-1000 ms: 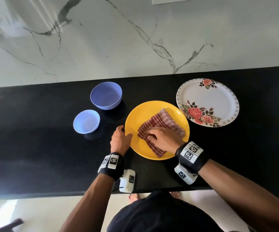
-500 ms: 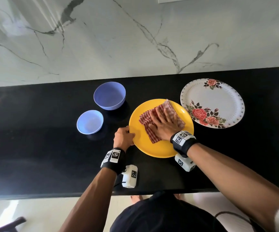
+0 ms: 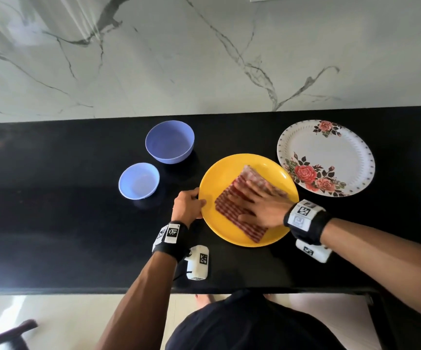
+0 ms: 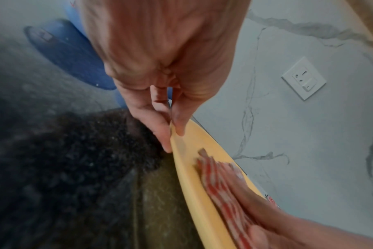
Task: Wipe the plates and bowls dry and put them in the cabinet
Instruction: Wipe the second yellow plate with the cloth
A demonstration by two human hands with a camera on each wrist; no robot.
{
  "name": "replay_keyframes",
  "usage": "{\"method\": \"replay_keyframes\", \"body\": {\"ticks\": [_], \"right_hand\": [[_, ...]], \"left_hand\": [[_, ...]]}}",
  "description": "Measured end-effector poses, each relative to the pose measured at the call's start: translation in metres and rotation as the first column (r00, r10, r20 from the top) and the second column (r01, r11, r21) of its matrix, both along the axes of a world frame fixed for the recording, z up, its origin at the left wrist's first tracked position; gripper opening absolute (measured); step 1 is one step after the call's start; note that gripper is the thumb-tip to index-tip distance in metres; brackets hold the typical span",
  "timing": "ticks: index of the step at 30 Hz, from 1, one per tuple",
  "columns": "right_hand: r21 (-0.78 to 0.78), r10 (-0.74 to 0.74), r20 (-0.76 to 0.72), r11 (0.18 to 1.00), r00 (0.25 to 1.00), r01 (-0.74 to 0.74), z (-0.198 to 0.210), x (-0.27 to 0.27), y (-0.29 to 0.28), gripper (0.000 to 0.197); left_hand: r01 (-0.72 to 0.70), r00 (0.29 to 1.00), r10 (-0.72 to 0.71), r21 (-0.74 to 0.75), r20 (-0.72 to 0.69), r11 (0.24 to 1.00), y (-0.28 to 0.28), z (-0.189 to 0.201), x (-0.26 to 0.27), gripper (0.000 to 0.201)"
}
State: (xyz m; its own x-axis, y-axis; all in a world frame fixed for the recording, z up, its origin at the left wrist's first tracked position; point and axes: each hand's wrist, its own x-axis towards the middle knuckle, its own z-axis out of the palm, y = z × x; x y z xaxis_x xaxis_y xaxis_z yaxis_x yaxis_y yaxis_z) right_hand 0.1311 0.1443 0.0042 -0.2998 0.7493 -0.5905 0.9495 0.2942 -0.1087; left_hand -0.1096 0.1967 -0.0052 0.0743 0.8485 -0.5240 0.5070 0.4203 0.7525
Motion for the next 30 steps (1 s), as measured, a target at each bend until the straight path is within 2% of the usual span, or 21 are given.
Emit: {"method": "replay_keyframes", "body": {"ticks": [4,9,13,18,23,25,28,30], "right_hand": [[-0.015,-0.133,0.108,0.991,0.985,0.135,0.003,0.028,0.022,0.071],[0.019,-0.221,0.099,0.975,0.97,0.221,-0.003,-0.017,0.053,0.081],[0.04,-0.168,0.067,0.985,0.984,0.165,-0.013,-0.054,0.057,0.079],[0.126,0.046,0.039,0.991,0.998,-0.051,-0.019,-0.055,0.03,0.08],[0.066,0.181,-0.02,0.982,0.983,-0.179,-0.008,-0.023,-0.006,0.075],[0.044,0.157,-0.033,0.987,0.987,-0.156,-0.002,-0.001,-0.013,0.075],[0.048,0.083,0.076,0.995,0.994,-0.086,-0.001,0.031,-0.005,0.088],[0.029,-0.022,0.106,0.999,0.994,0.019,-0.001,0.038,0.01,0.092]], "left_hand": [[0.013,1.0,-0.013,-0.014,0.007,1.0,0.003,-0.003,0.002,0.043],[0.041,0.999,-0.041,-0.006,-0.012,0.999,0.005,-0.003,0.004,0.044],[0.068,0.997,-0.067,0.019,-0.033,0.998,0.002,0.0,0.004,0.024],[0.064,0.995,-0.061,0.051,-0.074,0.997,-0.001,-0.007,0.004,0.026],[0.027,1.0,-0.027,0.044,0.003,0.999,-0.001,-0.005,0.002,0.039],[0.023,1.0,-0.024,0.033,0.018,0.999,-0.001,-0.006,0.002,0.044],[0.016,1.0,-0.016,0.011,0.018,1.0,0.001,-0.007,0.003,0.047],[0.018,1.0,-0.018,0.006,0.012,1.0,0.001,-0.005,0.004,0.048]]}}
